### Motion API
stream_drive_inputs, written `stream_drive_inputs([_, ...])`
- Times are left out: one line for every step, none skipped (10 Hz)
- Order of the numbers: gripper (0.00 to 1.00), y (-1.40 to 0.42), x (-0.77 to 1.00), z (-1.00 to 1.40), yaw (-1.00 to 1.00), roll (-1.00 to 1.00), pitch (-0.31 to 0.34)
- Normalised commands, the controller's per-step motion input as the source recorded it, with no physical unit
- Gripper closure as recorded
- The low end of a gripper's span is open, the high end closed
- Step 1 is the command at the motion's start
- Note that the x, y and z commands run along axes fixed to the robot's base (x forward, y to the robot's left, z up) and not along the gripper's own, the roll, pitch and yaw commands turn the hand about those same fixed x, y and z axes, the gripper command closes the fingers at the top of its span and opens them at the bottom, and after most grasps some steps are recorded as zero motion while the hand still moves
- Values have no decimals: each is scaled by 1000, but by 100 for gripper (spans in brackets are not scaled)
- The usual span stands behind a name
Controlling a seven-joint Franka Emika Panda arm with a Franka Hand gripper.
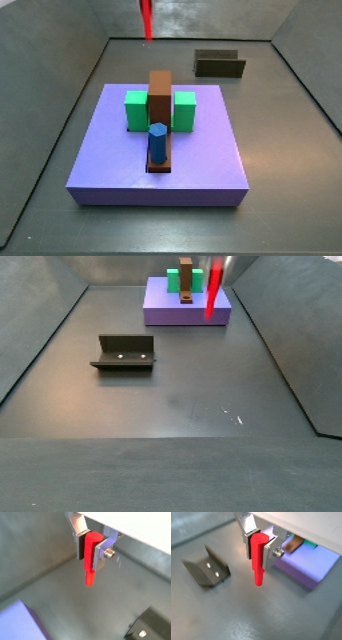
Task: Pick up the red object. Move up. Move to above the board. Insert the red object.
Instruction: Move to above the board, then insert the red object.
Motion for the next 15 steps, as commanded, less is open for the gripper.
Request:
stream_drive_inputs([100, -9, -10, 1400, -8, 10, 18])
stream_drive_inputs([100, -10, 51, 1400, -2, 10, 72])
stream_drive_inputs([100, -9, 37, 959, -3, 11, 90])
stream_drive_inputs([100, -6, 22, 425, 0, 12, 69])
stream_drive_inputs([100, -4, 36, 253, 1, 13, 45])
stream_drive_inputs([100, -1400, 323, 276, -247, 68, 324])
stream_drive_inputs([100, -1400, 321, 262, -191, 85, 341])
stream_drive_inputs([100, -1400, 362, 260, -98, 71, 322])
stream_drive_inputs([100, -1400, 397, 256, -63, 15, 278])
stream_drive_inputs([100, -1400, 402, 261, -29, 6, 233])
stream_drive_inputs([100, -1400, 413, 269, -3, 14, 185])
stream_drive_inputs([100, -967, 312, 190, -1, 2, 148])
stream_drive_inputs([100, -607, 212, 121, 5, 9, 131])
stream_drive_inputs([100, -348, 142, 79, 5, 15, 104])
stream_drive_inputs([100, 0, 0, -26, 0, 16, 0])
